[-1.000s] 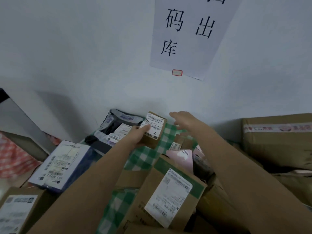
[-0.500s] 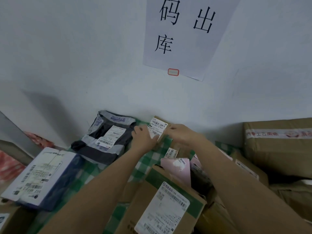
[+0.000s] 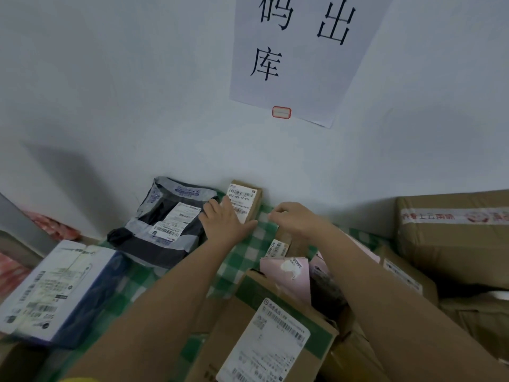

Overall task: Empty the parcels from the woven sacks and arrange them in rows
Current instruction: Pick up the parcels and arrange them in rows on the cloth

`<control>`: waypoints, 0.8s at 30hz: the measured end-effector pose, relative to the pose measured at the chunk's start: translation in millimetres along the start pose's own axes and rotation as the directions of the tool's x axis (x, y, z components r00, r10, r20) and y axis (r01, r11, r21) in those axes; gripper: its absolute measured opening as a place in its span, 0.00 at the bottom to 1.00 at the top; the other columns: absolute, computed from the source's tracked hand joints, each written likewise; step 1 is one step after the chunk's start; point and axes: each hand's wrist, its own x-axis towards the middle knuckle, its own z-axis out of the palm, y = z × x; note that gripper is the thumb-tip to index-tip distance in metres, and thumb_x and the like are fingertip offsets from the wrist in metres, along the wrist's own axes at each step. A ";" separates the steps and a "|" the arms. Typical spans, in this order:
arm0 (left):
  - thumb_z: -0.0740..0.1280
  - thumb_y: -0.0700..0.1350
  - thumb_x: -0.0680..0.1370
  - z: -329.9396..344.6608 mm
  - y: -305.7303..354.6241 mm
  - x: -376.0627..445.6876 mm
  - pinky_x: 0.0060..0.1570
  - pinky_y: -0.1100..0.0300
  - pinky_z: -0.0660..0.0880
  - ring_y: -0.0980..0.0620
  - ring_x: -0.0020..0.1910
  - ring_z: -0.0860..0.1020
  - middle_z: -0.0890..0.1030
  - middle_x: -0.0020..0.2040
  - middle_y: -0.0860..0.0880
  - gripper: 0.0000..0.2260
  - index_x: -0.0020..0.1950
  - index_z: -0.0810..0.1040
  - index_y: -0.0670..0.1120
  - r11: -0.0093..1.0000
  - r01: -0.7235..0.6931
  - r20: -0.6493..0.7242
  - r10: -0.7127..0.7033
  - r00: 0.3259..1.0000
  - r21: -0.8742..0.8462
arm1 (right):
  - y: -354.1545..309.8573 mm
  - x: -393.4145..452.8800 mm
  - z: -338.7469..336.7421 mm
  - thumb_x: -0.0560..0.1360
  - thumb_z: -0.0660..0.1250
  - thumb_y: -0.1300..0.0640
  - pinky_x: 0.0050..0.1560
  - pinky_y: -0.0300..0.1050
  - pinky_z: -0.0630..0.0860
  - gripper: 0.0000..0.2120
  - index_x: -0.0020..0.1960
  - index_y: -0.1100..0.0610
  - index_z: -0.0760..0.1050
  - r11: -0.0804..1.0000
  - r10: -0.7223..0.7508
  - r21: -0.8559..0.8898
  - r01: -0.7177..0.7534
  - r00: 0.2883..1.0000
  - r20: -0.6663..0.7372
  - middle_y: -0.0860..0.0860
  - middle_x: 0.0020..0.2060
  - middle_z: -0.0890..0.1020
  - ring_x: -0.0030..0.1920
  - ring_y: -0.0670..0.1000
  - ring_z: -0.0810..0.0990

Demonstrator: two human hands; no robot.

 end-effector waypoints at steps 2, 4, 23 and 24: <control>0.58 0.76 0.68 -2.1 -2.1 -0.6 0.63 0.48 0.61 0.40 0.67 0.61 0.62 0.67 0.39 0.46 0.72 0.55 0.43 1.000 0.026 0.048 -0.026 0.998 0.003 | -0.3 0.6 2.4 0.80 0.60 0.53 0.54 0.47 0.73 0.09 0.55 0.56 0.74 1.000 -0.011 -0.004 0.011 1.000 0.017 0.55 0.59 0.78 0.57 0.54 0.76; 0.55 0.76 0.69 -7.2 -1.9 -3.9 0.65 0.47 0.59 0.39 0.69 0.58 0.59 0.70 0.38 0.48 0.75 0.50 0.43 0.999 0.019 0.090 -0.016 0.996 -0.028 | -4.0 -1.2 4.6 0.80 0.62 0.51 0.51 0.44 0.71 0.08 0.55 0.54 0.73 1.000 -0.028 0.014 0.028 0.999 0.024 0.52 0.55 0.77 0.53 0.52 0.75; 0.62 0.54 0.78 -104.5 -160.7 -55.8 0.67 0.44 0.62 0.38 0.71 0.59 0.60 0.72 0.39 0.29 0.74 0.56 0.44 0.999 0.033 0.166 -0.027 0.986 -0.033 | -107.2 -55.1 85.6 0.79 0.60 0.58 0.49 0.44 0.74 0.12 0.58 0.55 0.79 0.849 -0.500 -0.223 0.479 0.865 -0.050 0.51 0.54 0.80 0.50 0.51 0.78; 0.62 0.55 0.78 -112.1 -181.8 -62.4 0.67 0.44 0.62 0.38 0.71 0.59 0.60 0.72 0.39 0.29 0.74 0.56 0.44 0.997 0.068 0.181 -0.062 0.982 -0.028 | -118.2 -59.0 100.5 0.79 0.60 0.58 0.49 0.45 0.75 0.12 0.58 0.55 0.78 0.842 -0.510 -0.212 0.496 0.860 -0.017 0.51 0.54 0.80 0.49 0.51 0.78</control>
